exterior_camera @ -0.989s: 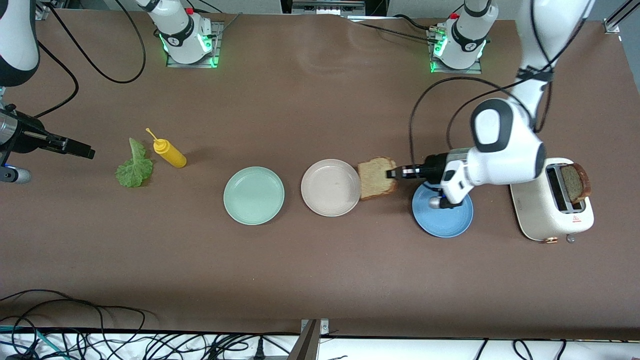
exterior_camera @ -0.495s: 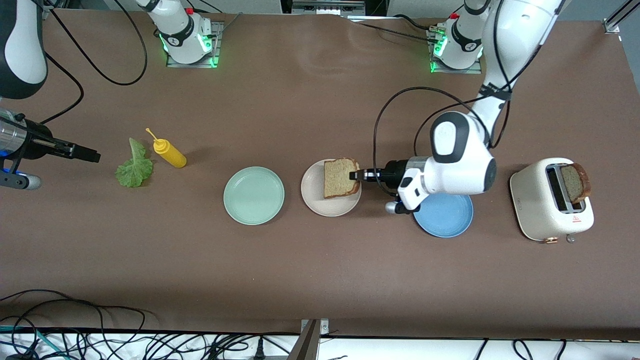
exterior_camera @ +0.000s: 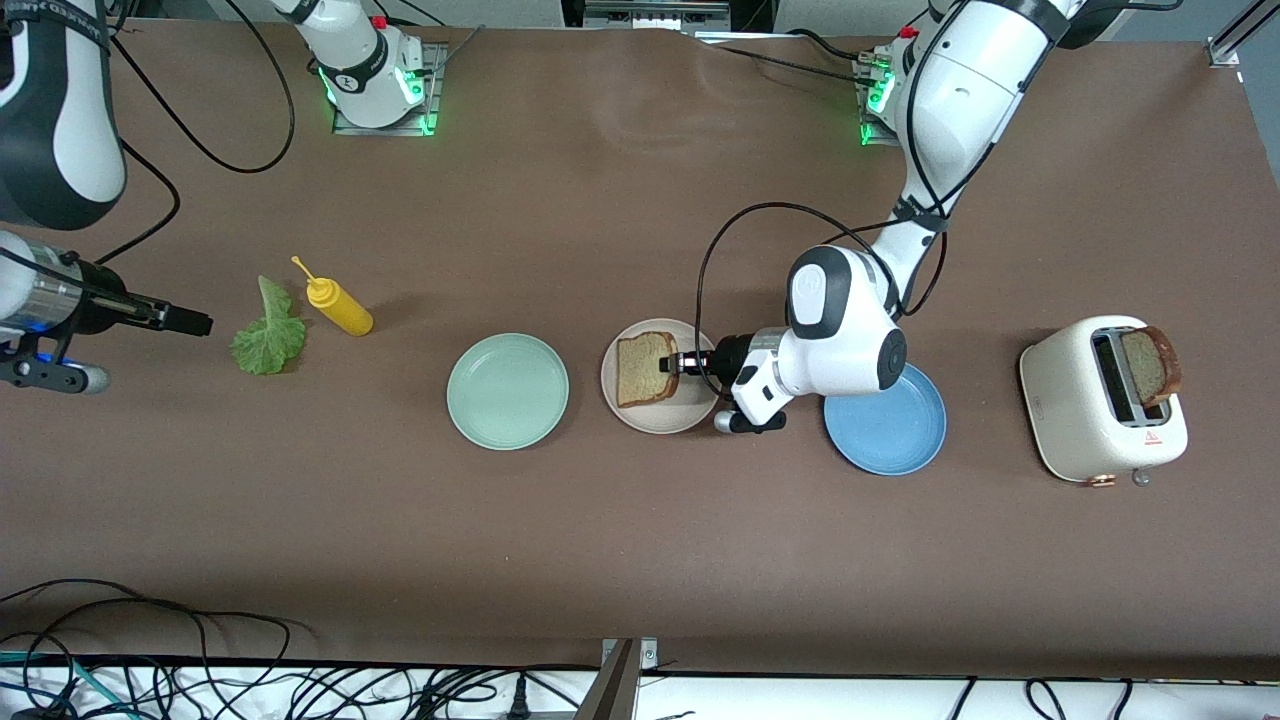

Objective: Make sandwich on beige plate with both arms
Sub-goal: 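Carry the toast onto the beige plate while the right gripper reaches the lettuce, then release the toast and withdraw the left gripper while the right grasps lettuce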

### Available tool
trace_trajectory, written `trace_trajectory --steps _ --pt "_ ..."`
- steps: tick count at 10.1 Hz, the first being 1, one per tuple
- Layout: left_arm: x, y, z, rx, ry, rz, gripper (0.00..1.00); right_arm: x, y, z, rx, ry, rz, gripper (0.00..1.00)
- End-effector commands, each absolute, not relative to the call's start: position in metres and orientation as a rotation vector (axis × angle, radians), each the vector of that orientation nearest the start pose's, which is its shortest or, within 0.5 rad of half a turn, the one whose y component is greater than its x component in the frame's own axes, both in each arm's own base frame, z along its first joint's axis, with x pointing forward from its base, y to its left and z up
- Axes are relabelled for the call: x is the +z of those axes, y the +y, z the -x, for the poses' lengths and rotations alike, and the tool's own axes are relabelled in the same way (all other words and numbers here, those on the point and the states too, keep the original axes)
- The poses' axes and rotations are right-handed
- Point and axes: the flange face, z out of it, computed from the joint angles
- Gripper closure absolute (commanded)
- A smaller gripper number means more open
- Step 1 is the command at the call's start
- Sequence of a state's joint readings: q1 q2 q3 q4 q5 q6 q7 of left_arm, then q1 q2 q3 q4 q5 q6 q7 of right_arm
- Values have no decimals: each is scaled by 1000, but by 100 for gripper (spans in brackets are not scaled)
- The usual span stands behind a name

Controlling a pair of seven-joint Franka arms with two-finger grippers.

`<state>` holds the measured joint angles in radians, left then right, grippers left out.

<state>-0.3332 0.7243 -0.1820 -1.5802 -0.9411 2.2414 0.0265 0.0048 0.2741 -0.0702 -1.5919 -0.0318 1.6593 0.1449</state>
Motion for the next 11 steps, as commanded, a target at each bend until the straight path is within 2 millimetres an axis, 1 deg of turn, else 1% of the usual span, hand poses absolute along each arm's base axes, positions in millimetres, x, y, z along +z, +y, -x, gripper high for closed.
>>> trace_trajectory --steps 1,2,3,4,5,6,7,8,9,10,11 --pt "227 -349 -617 -315 188 -2306 100 421 -48 -608 348 328 3203 0" --pt "224 -340 -620 -315 207 -2309 79 396 -56 -601 349 339 3203 0" --pt "219 -332 -621 -315 217 -2321 14 371 -57 -594 351 339 3201 0" --pt "216 -330 -619 -321 216 -2328 0 343 -64 -584 340 352 3200 0" --pt "209 -319 -620 -324 236 -2343 0 324 -73 -573 353 374 3197 0" --pt "202 -303 -623 -331 264 -2362 0 303 -86 -563 401 402 3192 0" --pt "188 -292 -616 -356 288 -2380 0 280 -93 -550 427 413 3188 0" --pt "180 -286 -612 -373 303 -2388 0 258 -95 -540 449 416 3185 0" --pt "174 -271 -616 -366 335 -2401 0 242 -94 -537 486 408 3183 0" --pt "164 -243 -620 -359 387 -2427 0 232 -96 -535 516 414 3180 0" --pt "180 -208 -634 -304 425 -2455 0 219 -98 -533 548 417 3178 0"
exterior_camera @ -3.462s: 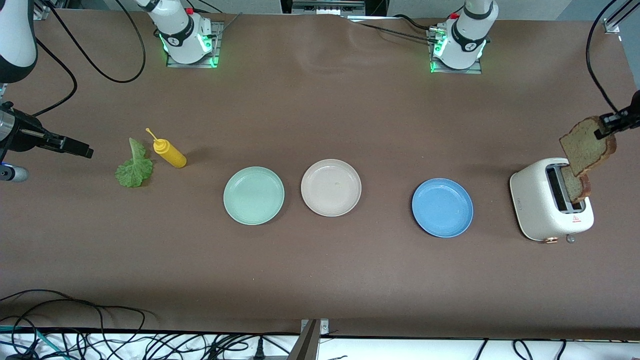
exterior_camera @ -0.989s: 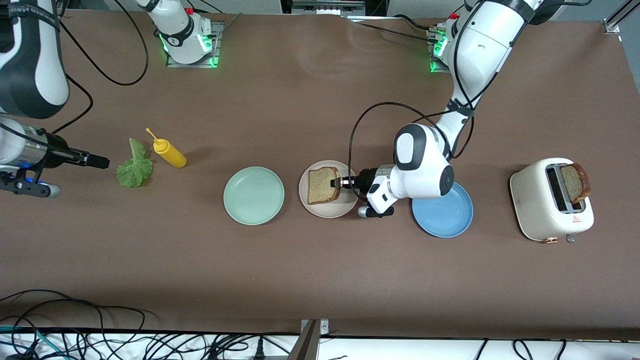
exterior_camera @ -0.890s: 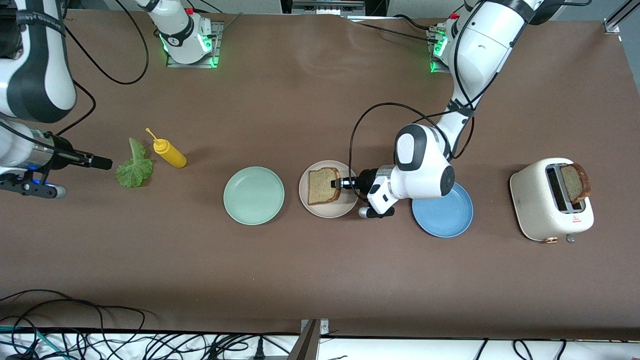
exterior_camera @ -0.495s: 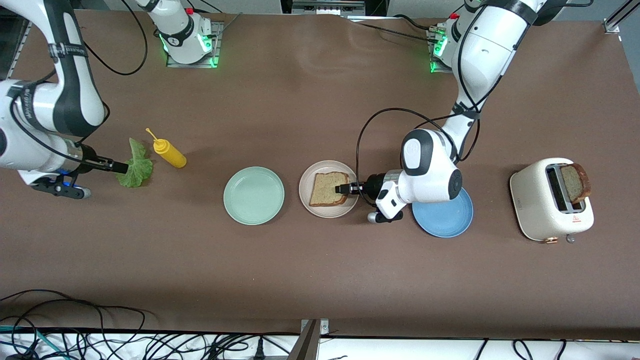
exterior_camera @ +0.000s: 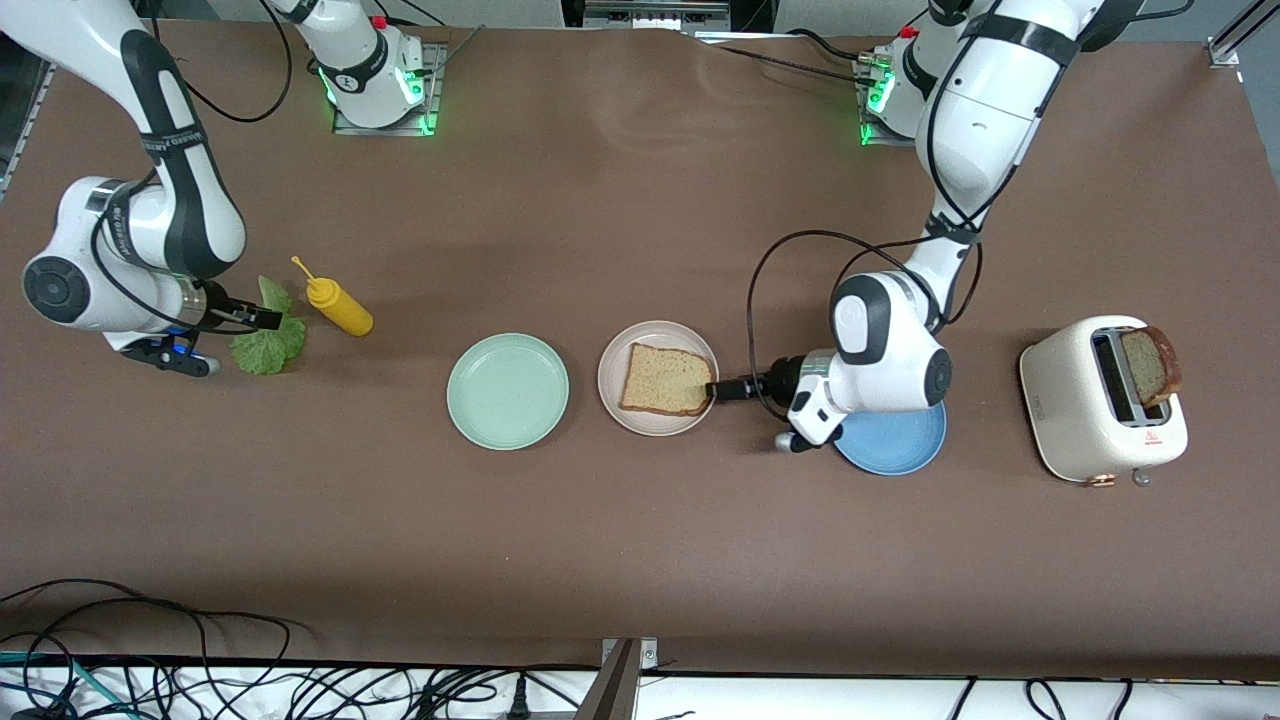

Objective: Make sandwich on beige plate with both arms
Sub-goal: 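Release the toast and withdraw the left gripper while the right grasps lettuce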

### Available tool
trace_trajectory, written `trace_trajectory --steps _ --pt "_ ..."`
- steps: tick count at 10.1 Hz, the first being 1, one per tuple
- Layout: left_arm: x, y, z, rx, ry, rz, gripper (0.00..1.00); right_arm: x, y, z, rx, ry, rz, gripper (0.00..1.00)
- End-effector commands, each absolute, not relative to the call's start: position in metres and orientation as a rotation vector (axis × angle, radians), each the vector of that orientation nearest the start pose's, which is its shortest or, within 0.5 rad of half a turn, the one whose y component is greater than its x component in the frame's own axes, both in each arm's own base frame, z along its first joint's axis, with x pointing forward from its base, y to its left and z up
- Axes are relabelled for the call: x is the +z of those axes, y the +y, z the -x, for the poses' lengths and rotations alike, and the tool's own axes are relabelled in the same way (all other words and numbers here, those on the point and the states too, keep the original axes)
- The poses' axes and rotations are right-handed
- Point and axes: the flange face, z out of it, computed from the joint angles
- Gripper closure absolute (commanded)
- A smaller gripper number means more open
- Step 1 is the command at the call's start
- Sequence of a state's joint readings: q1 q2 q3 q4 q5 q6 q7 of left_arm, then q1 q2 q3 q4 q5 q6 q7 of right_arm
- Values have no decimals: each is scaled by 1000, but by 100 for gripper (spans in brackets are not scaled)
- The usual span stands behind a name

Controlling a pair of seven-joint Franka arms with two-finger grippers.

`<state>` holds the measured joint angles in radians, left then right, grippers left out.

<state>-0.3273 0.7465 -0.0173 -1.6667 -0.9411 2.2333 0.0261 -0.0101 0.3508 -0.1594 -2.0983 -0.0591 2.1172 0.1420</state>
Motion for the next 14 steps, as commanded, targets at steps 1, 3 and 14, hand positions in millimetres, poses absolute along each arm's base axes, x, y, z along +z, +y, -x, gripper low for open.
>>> trace_trajectory --steps 1,3,14 --pt "213 -176 -647 -262 333 -2555 0 211 -105 -532 564 435 3177 0" --pt "296 -122 -663 -90 141 -2777 0 197 -111 -530 565 448 3181 0" --pt "600 41 -531 -28 47 -3226 0 200 -110 -535 556 466 3181 100"
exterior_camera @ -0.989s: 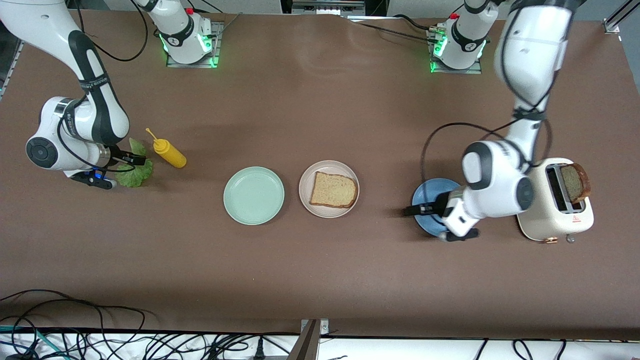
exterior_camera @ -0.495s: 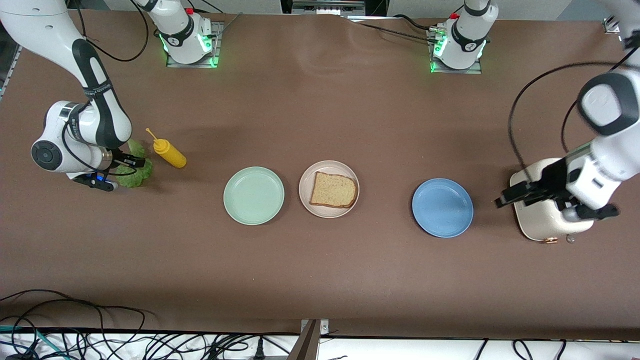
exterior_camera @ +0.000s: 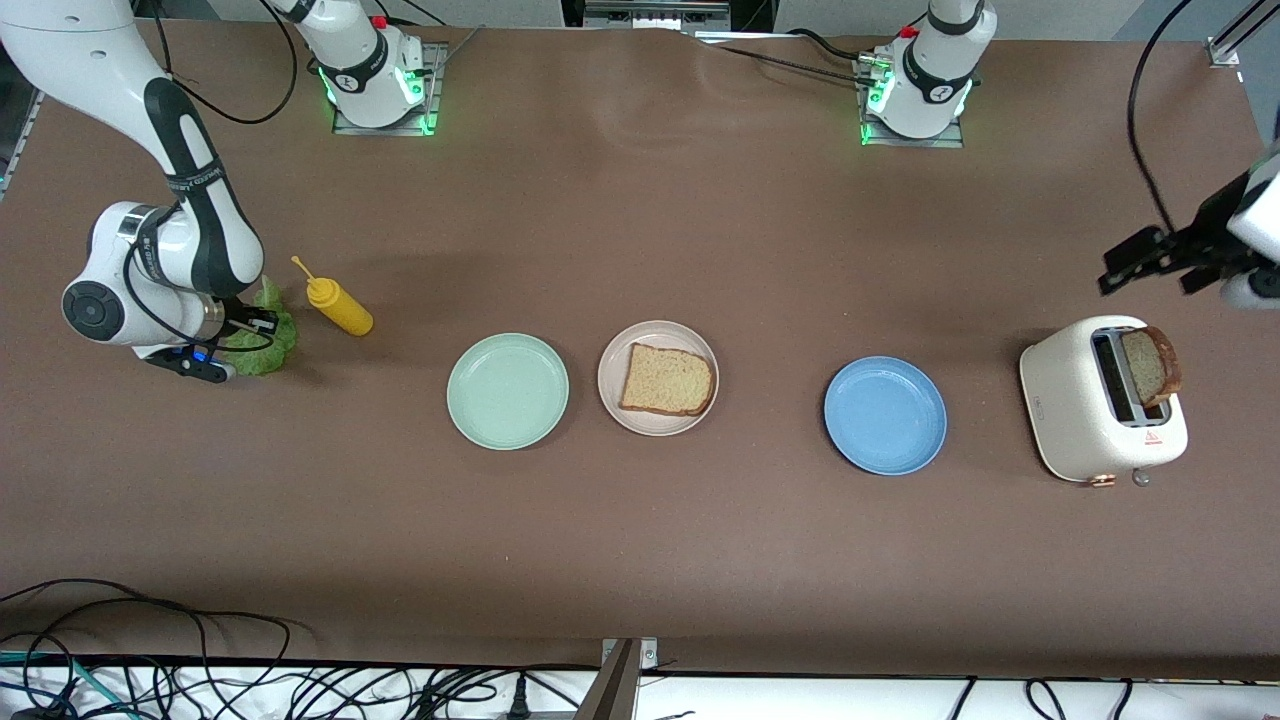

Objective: Make sandwich on beige plate with both arms
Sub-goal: 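Lift the green lettuce leaf off the table with the right gripper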

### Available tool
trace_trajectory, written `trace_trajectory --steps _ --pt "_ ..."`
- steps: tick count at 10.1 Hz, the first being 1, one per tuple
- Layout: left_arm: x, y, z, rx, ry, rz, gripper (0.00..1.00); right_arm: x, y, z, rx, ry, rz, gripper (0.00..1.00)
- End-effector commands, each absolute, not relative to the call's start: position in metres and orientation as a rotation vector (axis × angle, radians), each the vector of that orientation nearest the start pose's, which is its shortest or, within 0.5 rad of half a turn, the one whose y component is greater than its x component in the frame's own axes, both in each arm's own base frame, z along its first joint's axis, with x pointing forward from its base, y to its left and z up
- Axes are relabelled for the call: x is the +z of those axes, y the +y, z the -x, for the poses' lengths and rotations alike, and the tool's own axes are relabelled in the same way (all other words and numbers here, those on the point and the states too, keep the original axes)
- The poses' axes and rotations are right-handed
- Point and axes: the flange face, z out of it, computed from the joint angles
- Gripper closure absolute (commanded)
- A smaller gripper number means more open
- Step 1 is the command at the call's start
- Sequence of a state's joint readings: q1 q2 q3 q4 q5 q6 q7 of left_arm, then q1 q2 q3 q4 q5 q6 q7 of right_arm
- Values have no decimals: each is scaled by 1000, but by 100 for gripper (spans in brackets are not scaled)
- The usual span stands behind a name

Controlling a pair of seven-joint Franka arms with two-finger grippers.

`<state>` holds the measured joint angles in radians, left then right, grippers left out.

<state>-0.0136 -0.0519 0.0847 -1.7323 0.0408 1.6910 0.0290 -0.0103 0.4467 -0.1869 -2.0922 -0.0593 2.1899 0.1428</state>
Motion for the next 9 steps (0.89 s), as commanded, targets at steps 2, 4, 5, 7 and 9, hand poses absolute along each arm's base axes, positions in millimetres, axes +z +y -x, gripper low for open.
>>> trace_trajectory --steps 2,4,5,7,9 --pt "635 23 -530 6 -54 3066 0 239 -110 -551 562 455 3177 100" --pt "629 -19 -536 13 -53 3059 0 280 -110 -564 599 460 3169 100" --pt "630 -26 -536 7 -123 3057 0 305 -107 -573 606 455 3169 100" --pt "631 -32 -535 4 -136 3057 0 352 -102 -593 587 430 3175 100" --pt "632 -24 -540 4 -157 3063 0 400 -83 -607 540 377 3177 100"
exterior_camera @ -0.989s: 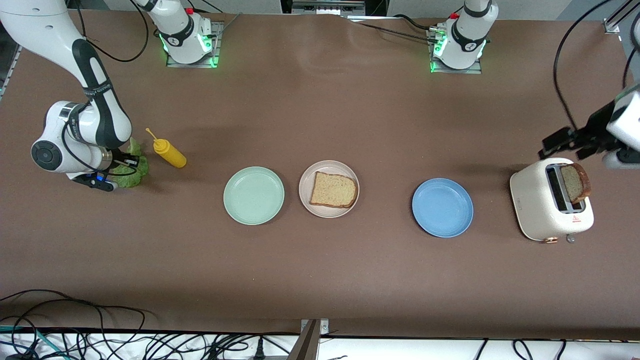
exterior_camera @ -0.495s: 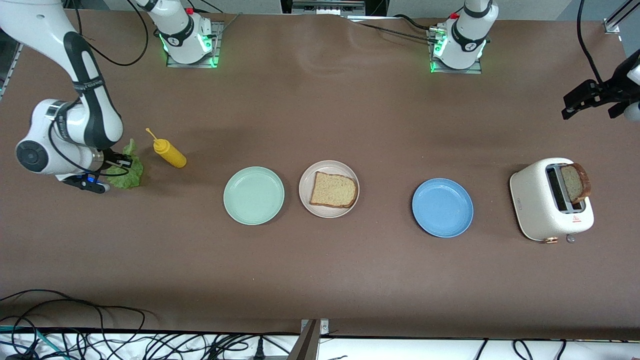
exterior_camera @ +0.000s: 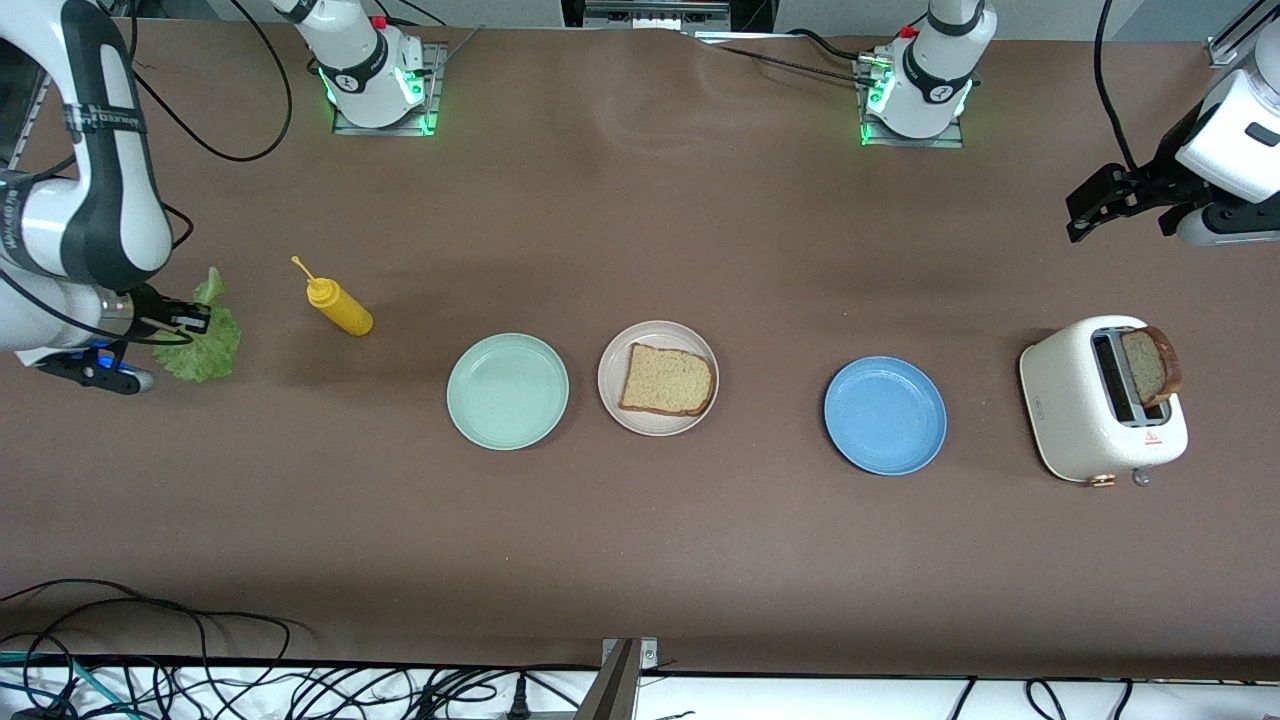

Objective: Make sandwich on beige plate with both arms
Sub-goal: 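Lift the green lettuce leaf off the table with the right gripper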

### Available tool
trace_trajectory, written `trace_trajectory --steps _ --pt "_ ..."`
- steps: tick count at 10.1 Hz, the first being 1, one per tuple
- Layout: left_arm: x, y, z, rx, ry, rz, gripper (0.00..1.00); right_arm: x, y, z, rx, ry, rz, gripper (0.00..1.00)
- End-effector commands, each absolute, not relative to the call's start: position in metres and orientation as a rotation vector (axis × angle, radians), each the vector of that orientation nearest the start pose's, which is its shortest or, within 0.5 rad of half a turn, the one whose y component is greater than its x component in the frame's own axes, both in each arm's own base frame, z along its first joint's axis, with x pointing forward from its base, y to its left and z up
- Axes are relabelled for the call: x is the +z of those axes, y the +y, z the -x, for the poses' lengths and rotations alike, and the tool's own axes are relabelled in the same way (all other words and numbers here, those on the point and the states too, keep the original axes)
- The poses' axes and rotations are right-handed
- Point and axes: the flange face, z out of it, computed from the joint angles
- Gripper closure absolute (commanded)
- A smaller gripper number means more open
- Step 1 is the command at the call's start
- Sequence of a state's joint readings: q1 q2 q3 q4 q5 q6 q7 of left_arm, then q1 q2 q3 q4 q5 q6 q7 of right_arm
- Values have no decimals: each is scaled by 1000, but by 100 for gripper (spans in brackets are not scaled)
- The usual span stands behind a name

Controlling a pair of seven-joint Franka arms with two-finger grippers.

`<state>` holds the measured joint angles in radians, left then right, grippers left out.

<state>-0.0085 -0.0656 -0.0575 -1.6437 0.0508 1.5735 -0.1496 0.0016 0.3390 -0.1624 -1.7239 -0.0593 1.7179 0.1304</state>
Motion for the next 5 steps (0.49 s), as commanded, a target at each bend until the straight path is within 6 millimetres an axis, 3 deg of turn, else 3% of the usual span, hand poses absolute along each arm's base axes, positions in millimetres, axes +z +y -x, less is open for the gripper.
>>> trace_trajectory --steps 1,3,5 --pt "632 -21 -541 7 -157 3064 0 421 -75 -610 510 360 3178 100" --pt "632 -25 -541 4 -153 3064 0 455 -66 -607 459 348 3177 100" --pt "632 -24 -542 4 -150 3064 0 478 -43 -606 395 309 3181 100"
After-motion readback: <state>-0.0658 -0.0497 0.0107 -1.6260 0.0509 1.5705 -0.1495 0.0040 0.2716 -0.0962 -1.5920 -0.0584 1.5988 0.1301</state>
